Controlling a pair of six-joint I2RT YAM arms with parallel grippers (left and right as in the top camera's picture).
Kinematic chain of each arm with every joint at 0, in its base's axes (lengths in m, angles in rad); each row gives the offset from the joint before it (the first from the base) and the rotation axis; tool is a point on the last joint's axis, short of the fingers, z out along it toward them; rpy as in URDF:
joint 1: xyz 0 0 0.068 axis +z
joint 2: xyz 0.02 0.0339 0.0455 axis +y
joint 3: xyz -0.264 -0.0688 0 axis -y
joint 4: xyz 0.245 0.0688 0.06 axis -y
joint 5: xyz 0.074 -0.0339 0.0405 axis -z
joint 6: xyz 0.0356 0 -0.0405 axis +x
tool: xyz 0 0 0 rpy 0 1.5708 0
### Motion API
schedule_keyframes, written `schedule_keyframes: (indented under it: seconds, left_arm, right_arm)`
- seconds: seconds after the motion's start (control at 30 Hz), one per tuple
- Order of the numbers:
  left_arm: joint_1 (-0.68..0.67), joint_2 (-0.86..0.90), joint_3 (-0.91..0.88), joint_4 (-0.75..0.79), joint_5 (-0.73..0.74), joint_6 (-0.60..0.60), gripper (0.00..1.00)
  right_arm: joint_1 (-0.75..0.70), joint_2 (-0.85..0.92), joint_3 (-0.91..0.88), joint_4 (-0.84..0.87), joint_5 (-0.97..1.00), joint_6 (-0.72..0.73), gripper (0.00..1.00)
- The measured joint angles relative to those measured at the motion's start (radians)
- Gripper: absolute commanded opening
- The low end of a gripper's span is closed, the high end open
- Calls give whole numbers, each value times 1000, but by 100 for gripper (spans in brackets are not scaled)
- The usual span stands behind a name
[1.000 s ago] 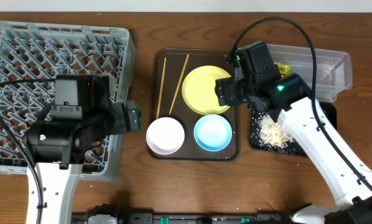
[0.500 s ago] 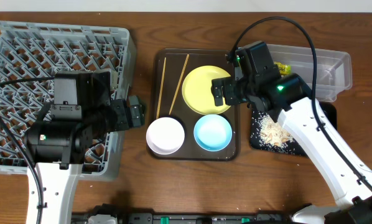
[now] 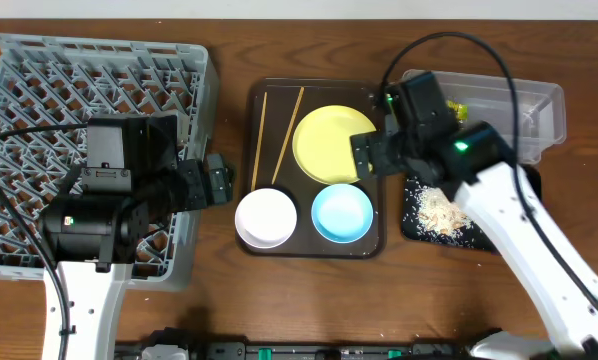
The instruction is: Sort waste into correct bins and load items into the dishwasher
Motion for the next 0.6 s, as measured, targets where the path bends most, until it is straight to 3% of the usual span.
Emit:
schedule_keyframes:
  seconds: [0.37,0.6]
  left_arm:
    - [0,0,0,0,0,0,98]
    - [0,0,0,0,0,0,98]
  right_arm:
    - [-97,-505,-21,57,203,-152,99]
    - [-277,-792,-336,235,121,-194,99]
